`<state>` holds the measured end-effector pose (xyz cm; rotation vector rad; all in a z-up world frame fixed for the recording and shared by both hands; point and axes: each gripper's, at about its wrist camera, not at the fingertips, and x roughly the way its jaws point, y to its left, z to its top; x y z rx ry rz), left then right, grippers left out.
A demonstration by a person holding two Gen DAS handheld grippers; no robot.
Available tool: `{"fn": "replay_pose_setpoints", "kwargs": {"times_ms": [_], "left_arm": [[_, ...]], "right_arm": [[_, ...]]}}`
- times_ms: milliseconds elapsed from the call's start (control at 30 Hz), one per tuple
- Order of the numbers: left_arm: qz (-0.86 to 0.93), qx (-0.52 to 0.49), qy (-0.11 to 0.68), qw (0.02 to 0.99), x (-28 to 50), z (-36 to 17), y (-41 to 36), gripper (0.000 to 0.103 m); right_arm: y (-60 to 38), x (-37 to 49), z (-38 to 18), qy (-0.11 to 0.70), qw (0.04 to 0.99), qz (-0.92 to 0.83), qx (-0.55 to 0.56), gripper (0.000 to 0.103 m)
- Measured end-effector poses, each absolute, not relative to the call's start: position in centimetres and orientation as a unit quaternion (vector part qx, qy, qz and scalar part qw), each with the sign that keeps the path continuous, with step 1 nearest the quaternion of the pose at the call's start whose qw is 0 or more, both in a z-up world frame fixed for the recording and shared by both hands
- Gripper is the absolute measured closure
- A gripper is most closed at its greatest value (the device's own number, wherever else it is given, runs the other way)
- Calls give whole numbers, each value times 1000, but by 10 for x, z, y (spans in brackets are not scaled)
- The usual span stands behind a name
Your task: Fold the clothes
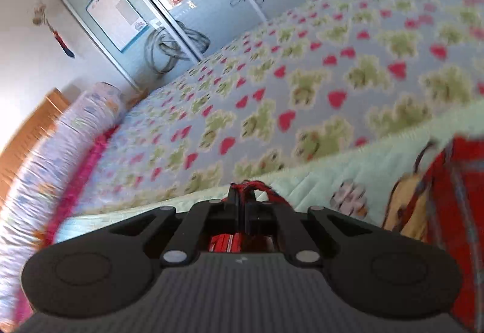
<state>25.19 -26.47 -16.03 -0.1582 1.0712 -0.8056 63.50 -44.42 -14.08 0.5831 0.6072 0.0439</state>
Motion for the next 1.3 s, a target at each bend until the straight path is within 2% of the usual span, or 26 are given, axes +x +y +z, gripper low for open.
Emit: {"fn": "replay_pose_setpoints", "kwargs": {"times_ms": [100,167,233,267,333,367,400,467,600,700,767,800,900,1167,1300], "left_arm": [[-364,-56,505,780,250,-171,-276,93],[-365,-79,517,770,250,-180,-272,94],[-367,-92,519,766,250,-184,-268,94],[-367,-96,521,765,251,-186,-267,94],[-369,-99,521,763,252,-187,-266,94],[-370,-101,521,762,253,-187,-265,94],[-371,-102,521,762,253,-188,-264,94],[-370,-107,524,760,254,-188,-261,94],[-368,-111,529,757,255,-187,-259,94],[-369,-111,528,757,254,-186,-257,94],[-368,-107,528,757,252,-184,-255,94],[-368,-102,529,758,251,-183,-255,94],[-362,-94,535,758,246,-181,-249,94],[-347,-101,554,750,238,-181,-226,94],[-336,-119,562,746,240,-179,-227,94]], "right_arm": [[-456,634,-156,304,906,-5,295,99],[-461,632,-169,311,903,-18,294,99],[-466,631,-183,324,898,-26,297,95],[-469,630,-189,322,896,-15,306,90],[-474,627,-198,316,893,11,320,88],[-477,624,-199,310,892,21,327,83],[-482,621,-200,308,881,37,358,66],[-493,614,-202,303,850,69,425,44],[-511,585,-194,296,811,122,490,43],[-527,546,-183,262,805,142,513,41],[-536,520,-179,260,811,122,509,39],[-540,508,-178,258,816,109,506,35],[-548,482,-186,269,817,66,506,33],[-491,463,-172,304,864,126,381,33],[-451,469,-180,380,851,153,328,33]]}}
